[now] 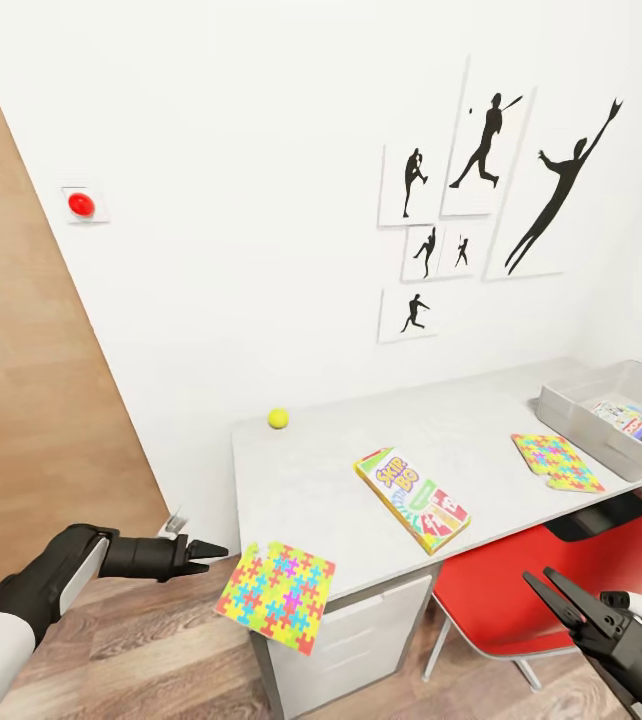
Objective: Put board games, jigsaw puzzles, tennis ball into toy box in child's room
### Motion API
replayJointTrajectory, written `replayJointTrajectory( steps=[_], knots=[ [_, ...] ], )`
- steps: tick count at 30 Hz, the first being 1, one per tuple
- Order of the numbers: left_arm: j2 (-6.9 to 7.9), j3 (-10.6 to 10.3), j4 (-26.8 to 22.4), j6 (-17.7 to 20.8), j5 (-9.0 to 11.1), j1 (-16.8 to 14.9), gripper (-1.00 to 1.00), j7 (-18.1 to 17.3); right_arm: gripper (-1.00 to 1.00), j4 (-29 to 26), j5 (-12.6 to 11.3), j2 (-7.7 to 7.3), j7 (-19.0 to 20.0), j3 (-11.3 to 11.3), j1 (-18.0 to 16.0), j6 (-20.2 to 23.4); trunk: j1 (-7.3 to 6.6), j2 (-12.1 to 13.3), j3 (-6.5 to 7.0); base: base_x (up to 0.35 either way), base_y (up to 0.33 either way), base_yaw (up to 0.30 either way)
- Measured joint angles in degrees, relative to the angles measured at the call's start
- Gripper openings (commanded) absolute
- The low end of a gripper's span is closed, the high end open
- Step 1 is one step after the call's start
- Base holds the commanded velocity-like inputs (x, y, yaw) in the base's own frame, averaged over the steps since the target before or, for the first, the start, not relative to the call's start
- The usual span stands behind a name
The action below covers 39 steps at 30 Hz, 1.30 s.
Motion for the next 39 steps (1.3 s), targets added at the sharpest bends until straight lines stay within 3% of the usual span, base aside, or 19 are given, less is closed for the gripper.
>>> replayJointTrajectory(
  steps=[35,39],
  knots=[
    [0.0,0.1,0.0,0.1,-0.1,0.0,1.0,0.0,1.0,0.0,0.0,0.01,0.0,0.0,-0.1,0.0,0.0,0.0,0.0,-0.03,0.0,0.0],
    [-0.03,0.1,0.0,0.1,-0.1,0.0,1.0,0.0,1.0,0.0,0.0,-0.03,0.0,0.0,-0.1,0.0,0.87,-1.6,-0.71,-0.001,0.0,0.0]
  ],
)
